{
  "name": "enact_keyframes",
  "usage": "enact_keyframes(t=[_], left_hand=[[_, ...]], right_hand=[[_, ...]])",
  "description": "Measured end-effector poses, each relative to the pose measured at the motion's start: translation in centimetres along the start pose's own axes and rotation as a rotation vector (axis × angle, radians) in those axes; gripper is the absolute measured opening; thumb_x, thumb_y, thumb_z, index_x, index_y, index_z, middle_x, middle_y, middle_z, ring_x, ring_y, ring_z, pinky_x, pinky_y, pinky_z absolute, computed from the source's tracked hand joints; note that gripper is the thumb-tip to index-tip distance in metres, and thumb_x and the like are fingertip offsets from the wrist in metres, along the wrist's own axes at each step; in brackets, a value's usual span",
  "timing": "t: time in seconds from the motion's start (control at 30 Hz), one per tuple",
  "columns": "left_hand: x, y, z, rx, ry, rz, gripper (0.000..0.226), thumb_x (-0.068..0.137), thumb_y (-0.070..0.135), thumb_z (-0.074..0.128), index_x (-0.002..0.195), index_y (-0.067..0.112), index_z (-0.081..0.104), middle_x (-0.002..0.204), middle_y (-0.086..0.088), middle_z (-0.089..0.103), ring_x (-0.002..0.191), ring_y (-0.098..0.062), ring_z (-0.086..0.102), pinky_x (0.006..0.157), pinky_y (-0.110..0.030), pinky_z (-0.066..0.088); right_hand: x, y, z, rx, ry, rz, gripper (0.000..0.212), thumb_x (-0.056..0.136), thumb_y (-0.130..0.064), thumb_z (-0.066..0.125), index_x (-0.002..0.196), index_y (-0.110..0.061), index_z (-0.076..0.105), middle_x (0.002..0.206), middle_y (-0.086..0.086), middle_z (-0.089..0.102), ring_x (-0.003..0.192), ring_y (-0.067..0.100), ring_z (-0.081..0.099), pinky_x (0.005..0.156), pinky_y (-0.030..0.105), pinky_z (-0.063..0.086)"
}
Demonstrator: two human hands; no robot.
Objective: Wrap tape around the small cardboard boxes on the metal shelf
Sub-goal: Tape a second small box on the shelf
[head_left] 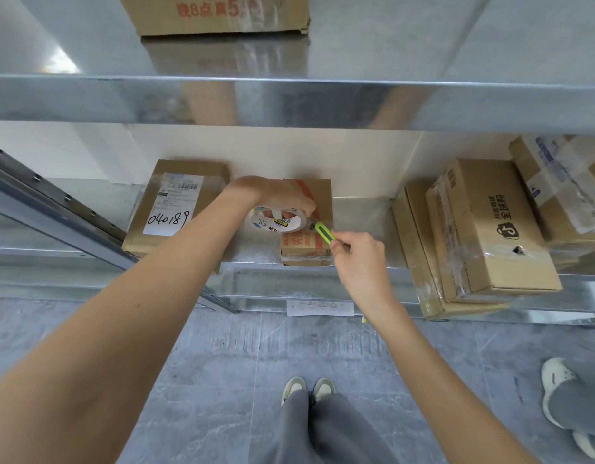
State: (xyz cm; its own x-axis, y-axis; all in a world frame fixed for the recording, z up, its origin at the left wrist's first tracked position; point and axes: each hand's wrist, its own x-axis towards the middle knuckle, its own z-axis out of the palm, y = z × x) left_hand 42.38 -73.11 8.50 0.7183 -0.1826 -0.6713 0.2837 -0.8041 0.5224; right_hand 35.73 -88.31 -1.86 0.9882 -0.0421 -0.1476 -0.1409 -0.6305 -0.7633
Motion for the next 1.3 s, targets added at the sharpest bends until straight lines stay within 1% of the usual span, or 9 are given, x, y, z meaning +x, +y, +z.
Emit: enact_keyframes(t=[0.17, 0.33, 0.5, 0.63, 0.73, 0.97, 1.07, 1.23, 1.3], left_hand=[[0.3, -0.3, 0.1, 0.069, -0.001, -0.124, 0.015, 0.091, 0.032, 0.058, 0.081, 0.021, 0.056, 0.091, -0.001, 0.054, 0.076, -0.013, 0.051, 0.06, -0.02, 0.04], [0.8, -0.3, 0.1, 0.005, -0.004, 0.009, 0.028, 0.097, 0.021, 0.055, 0.071, 0.024, 0.047, 0.073, 0.006, 0.047, 0.061, -0.004, 0.044, 0.031, -0.006, 0.032], [1.3, -0.7, 0.1, 0.014, -0.003, 0.009, 0.027, 0.097, 0.023, 0.056, 0.071, 0.027, 0.048, 0.074, 0.006, 0.048, 0.062, -0.005, 0.045, 0.031, -0.006, 0.032], [1.5, -0.8, 0.2, 0.002, -0.007, 0.008, 0.025, 0.096, 0.024, 0.057, 0.072, 0.026, 0.05, 0.074, 0.006, 0.05, 0.062, -0.006, 0.047, 0.031, -0.006, 0.033], [1.5, -0.7, 0.3, 0.022, -0.01, 0.015, 0.026, 0.097, 0.024, 0.056, 0.072, 0.026, 0.049, 0.074, 0.006, 0.049, 0.062, -0.006, 0.047, 0.031, -0.007, 0.033], [1.6, -0.7, 0.4, 0.041, -0.023, 0.032, 0.025, 0.096, 0.024, 0.057, 0.072, 0.025, 0.049, 0.074, 0.005, 0.049, 0.061, -0.006, 0.046, 0.036, -0.011, 0.038], [1.8, -0.7, 0.5, 0.03, -0.02, 0.031, 0.025, 0.096, 0.023, 0.057, 0.073, 0.025, 0.049, 0.074, 0.005, 0.049, 0.061, -0.006, 0.046, 0.036, -0.011, 0.038], [2.2, -1.0, 0.6, -0.017, -0.026, 0.033, 0.024, 0.096, 0.021, 0.058, 0.073, 0.024, 0.05, 0.074, 0.004, 0.05, 0.061, -0.008, 0.047, 0.031, -0.007, 0.033], [2.3, -1.1, 0.5, -0.013, -0.028, 0.038, 0.024, 0.094, 0.022, 0.059, 0.073, 0.026, 0.051, 0.074, 0.005, 0.05, 0.062, -0.007, 0.047, 0.031, -0.007, 0.033]], right_hand=[[0.0, -0.2, -0.1, -0.003, -0.015, 0.014, 0.03, 0.096, -0.009, 0.05, 0.12, -0.013, 0.068, 0.076, 0.0, 0.063, 0.053, 0.007, 0.05, 0.047, 0.012, 0.037], [-0.1, -0.4, -0.3, 0.009, -0.015, 0.008, 0.029, 0.095, -0.007, 0.05, 0.117, -0.011, 0.07, 0.066, -0.001, 0.062, 0.05, 0.008, 0.046, 0.047, 0.012, 0.036], [-0.1, -0.6, -0.3, -0.004, -0.016, 0.017, 0.029, 0.095, -0.007, 0.05, 0.114, -0.01, 0.071, 0.067, 0.004, 0.064, 0.053, 0.012, 0.048, 0.047, 0.015, 0.036], [-0.1, -0.8, -0.1, -0.003, -0.021, 0.032, 0.028, 0.095, -0.007, 0.05, 0.11, -0.01, 0.073, 0.076, 0.012, 0.07, 0.062, 0.022, 0.053, 0.059, 0.03, 0.044], [-0.2, -0.7, 0.1, 0.026, -0.026, 0.03, 0.026, 0.095, -0.006, 0.05, 0.108, -0.006, 0.073, 0.078, 0.016, 0.07, 0.061, 0.021, 0.049, 0.054, 0.026, 0.034], [-0.9, 0.0, 0.3, 0.05, -0.006, 0.033, 0.027, 0.096, -0.007, 0.052, 0.111, -0.011, 0.073, 0.055, -0.005, 0.051, 0.051, 0.011, 0.039, 0.05, 0.02, 0.03], [-1.1, 0.2, -0.1, 0.079, -0.008, 0.065, 0.027, 0.096, -0.007, 0.052, 0.116, -0.01, 0.07, 0.059, -0.009, 0.053, 0.052, 0.008, 0.043, 0.051, 0.01, 0.034], [-1.1, 1.4, -1.3, 0.464, -0.124, 0.289, 0.023, 0.094, -0.007, 0.056, 0.11, -0.013, 0.072, 0.057, 0.002, 0.051, 0.032, 0.006, 0.03, 0.033, 0.016, 0.023], [-0.8, 2.6, -1.9, 0.565, -0.03, 0.311, 0.021, 0.095, -0.007, 0.055, 0.107, -0.013, 0.071, 0.056, -0.001, 0.051, 0.033, 0.006, 0.031, 0.034, 0.016, 0.023]])
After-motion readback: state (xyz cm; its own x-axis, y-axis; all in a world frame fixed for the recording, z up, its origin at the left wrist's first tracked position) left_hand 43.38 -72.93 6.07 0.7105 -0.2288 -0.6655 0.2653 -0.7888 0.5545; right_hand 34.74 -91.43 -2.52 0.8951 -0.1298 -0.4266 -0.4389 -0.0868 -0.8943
